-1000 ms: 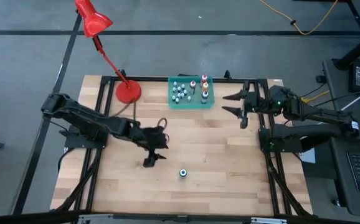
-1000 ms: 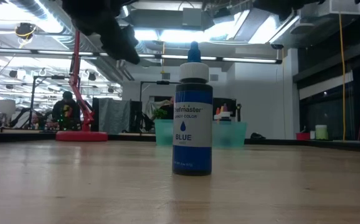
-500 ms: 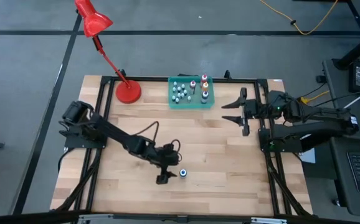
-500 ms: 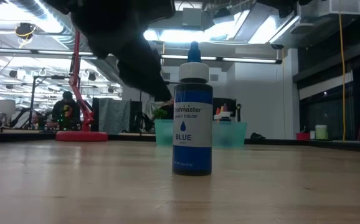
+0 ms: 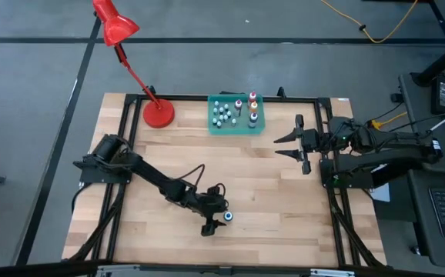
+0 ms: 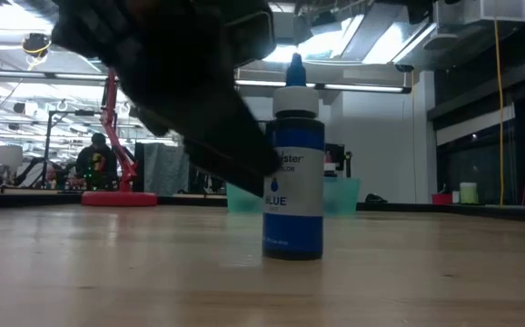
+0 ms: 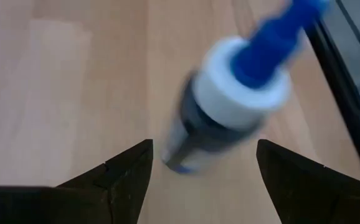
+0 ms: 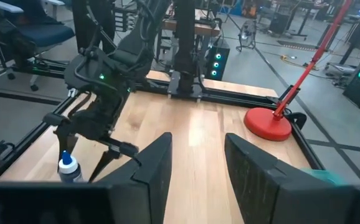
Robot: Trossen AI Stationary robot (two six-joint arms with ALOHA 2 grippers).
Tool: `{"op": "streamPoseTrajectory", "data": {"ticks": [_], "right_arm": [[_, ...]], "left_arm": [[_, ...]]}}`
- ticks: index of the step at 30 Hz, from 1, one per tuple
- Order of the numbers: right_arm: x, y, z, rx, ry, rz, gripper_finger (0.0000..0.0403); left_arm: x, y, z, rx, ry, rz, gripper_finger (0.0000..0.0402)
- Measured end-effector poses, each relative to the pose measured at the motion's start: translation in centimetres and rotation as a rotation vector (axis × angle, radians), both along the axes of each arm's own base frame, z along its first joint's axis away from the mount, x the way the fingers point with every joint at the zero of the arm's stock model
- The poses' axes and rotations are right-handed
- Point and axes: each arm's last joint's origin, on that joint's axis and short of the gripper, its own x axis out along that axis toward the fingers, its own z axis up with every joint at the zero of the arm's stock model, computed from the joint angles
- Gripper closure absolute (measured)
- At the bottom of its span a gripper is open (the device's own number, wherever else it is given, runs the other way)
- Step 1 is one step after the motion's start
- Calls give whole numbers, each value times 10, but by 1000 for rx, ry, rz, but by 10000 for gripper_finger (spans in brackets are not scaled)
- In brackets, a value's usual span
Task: Pick & Place food coloring
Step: Put the large blue food coloring bottle into the green bin
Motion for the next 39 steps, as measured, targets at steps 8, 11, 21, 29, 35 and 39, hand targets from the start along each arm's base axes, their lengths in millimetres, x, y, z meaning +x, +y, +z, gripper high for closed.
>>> {"op": "streamPoseTrajectory", "data": {"ticks": [8, 11, 21, 29, 35, 39], "right_arm": [[0, 1, -1, 0, 6, 6, 254], [0, 1, -1, -3, 8, 6, 254], [-1, 1, -4, -22, 42, 11, 254], [-1, 1, -4, -33, 41, 13, 254], [-1, 1, -5, -37, 48, 14, 254], [-1, 1, -5, -37, 49, 14, 254]], "left_arm": [[3, -5, -25, 37, 3, 15, 123], [7, -7, -28, 19, -32, 34, 123], [10, -7, -25, 36, -94, 86, 148], [6, -7, -31, 51, -15, 53, 181], [6, -7, -30, 50, -28, 49, 179], [6, -7, -30, 52, -24, 47, 180]]}}
